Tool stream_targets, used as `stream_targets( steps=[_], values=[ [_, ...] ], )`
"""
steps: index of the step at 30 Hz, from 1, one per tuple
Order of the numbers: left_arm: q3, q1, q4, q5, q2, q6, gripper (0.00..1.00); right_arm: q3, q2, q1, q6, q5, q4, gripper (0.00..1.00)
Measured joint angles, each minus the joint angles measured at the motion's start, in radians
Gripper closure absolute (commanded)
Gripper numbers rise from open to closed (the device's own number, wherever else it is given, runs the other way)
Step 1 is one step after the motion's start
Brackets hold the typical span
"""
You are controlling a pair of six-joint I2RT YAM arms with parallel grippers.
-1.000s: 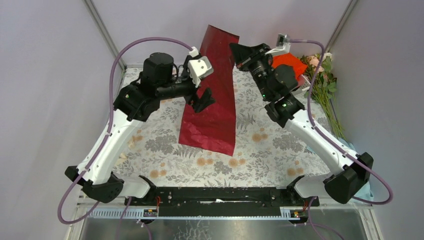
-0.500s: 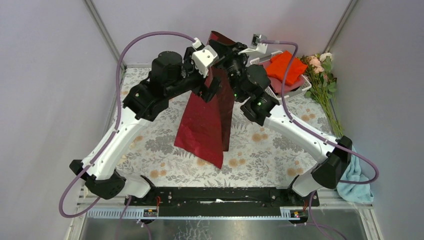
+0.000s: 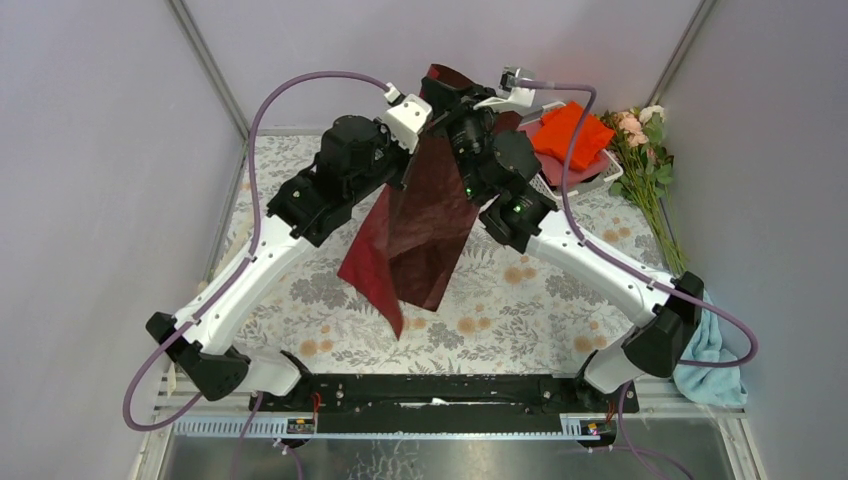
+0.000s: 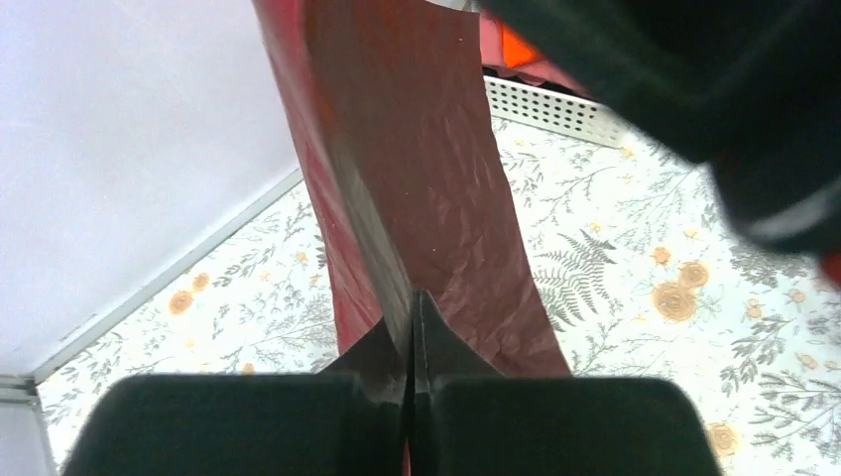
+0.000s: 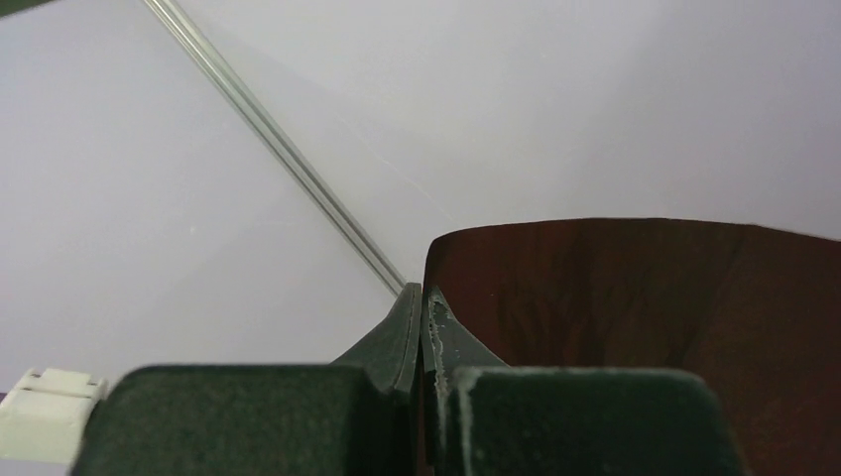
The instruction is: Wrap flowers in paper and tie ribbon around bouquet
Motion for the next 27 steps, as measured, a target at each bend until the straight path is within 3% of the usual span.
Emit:
stream_targets(
  steps=[1,4,5,8,12,17,21,27],
  values=[
    [-0.008,0.0,-0.001,0.002,-0.007,-0.002,1.0,-0.005,-0.007,0.0,-0.029,-0.003,-0.002,0.8],
    [-0.014,0.0,-0.021,0.04,-0.035,-0.001,1.0,-0.008,-0.039,-0.005,-0.136,-0.06,-0.053,0.15],
    [-0.014,0.0,-0.039,0.066,-0.048,0.001,1.0,-0.002,-0.056,-0.013,-0.182,-0.1,-0.106,0.03],
    [0.001,0.002,-0.1,0.124,-0.099,0.021,1.0,0.039,-0.12,-0.085,-0.303,-0.232,-0.337,0.0],
    [0.074,0.037,-0.167,0.173,-0.134,0.069,1.0,-0.027,-0.261,-0.301,-0.386,-0.423,-0.564,0.0],
    [0.209,0.267,-0.198,0.317,-0.077,0.1,1.0,-0.329,-0.382,-0.566,-0.363,-0.642,-0.625,0.0],
    [0.286,0.46,-0.205,0.463,0.045,0.124,1.0,-0.51,-0.254,-0.68,-0.276,-0.797,-0.589,0.0],
    [0.303,0.662,-0.203,0.625,0.324,0.154,1.0,-0.523,0.022,-0.703,-0.196,-0.877,-0.592,0.0]
  ],
)
